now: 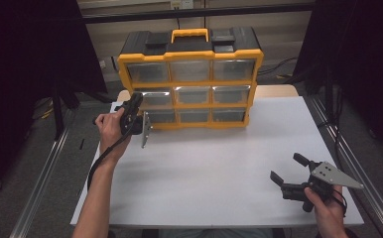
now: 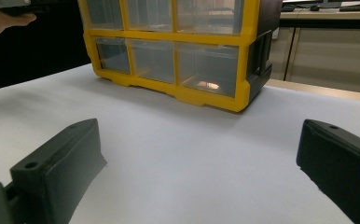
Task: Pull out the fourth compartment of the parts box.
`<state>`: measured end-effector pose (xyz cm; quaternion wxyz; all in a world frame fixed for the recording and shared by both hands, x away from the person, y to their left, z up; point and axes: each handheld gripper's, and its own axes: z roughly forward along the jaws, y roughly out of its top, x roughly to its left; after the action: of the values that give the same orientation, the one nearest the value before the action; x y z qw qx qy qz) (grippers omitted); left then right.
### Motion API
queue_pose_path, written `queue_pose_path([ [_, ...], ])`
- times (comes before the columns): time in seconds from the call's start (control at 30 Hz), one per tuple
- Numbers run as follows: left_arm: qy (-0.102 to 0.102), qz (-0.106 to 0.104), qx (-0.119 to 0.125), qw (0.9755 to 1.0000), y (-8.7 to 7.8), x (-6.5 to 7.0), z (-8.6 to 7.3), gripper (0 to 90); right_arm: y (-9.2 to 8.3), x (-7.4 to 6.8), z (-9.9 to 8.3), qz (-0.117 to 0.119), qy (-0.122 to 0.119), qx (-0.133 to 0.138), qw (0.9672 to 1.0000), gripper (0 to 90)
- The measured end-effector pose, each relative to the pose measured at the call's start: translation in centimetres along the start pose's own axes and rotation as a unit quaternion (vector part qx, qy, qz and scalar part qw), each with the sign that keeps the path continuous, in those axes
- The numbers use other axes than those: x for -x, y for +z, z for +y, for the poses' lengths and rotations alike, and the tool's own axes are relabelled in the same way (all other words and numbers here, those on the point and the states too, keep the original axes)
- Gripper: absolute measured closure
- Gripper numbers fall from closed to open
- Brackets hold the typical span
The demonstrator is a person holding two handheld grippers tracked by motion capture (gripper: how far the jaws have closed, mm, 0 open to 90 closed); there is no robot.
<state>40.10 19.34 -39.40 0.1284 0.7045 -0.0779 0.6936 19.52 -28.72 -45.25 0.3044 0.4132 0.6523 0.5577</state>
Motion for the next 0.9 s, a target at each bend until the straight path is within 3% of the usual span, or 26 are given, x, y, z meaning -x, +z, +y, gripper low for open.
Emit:
queue_pose_path([
  [0.37, 0.003, -0.006, 0.004, 1.0000, -0.6, -0.1, 0.0, 79.7, 0.1, 0.0, 0.0, 0.000, 0.000, 0.000, 1.0000, 0.0],
  [0.57, -0.009, -0.001, 0.005, 0.9999, -1.2, 0.0, 0.1, 79.5, 0.1, 0.0, 0.0, 0.000, 0.000, 0.000, 1.0000, 0.0],
  [0.9, 0.004, -0.007, 0.007, 0.9999, -1.8, -0.2, 0.1, 79.6, 0.0, 0.0, 0.0, 0.002, 0.001, -0.001, 1.0000, 0.0],
])
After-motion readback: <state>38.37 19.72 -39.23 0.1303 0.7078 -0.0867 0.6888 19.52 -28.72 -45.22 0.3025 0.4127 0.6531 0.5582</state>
